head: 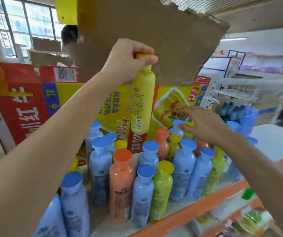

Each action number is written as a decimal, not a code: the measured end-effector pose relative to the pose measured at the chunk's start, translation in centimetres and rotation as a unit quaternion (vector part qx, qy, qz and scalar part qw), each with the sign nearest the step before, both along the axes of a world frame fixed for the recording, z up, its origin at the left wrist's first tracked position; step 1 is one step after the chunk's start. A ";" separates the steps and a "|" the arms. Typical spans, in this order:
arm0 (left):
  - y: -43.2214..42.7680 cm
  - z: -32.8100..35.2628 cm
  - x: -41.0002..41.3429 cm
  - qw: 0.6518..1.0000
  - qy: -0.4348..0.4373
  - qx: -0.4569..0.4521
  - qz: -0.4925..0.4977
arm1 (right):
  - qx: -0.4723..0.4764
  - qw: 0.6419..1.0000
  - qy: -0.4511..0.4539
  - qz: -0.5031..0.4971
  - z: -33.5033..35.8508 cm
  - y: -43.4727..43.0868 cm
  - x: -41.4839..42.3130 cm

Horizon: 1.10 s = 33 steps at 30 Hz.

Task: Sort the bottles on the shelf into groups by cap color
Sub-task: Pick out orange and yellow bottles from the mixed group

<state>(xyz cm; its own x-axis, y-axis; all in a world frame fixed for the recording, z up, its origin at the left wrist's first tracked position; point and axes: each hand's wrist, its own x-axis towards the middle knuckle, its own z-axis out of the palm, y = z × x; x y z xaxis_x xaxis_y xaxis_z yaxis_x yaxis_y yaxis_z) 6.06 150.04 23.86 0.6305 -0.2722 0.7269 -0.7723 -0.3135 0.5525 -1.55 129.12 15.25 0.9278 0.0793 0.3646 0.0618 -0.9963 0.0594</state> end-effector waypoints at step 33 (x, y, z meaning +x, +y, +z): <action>-23.1 -2.1 10.2 0.997 0.062 -0.028 0.031 | -0.034 0.990 0.051 0.124 0.1 -22.2 12.3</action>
<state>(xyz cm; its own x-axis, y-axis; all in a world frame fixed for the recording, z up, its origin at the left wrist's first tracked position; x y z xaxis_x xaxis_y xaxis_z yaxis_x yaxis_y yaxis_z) 16.21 126.97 21.73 0.7305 -0.1912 0.6556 -0.6773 -0.3254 0.6598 10.71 106.90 15.34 0.9086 0.3304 0.2555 0.3130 -0.9437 0.1073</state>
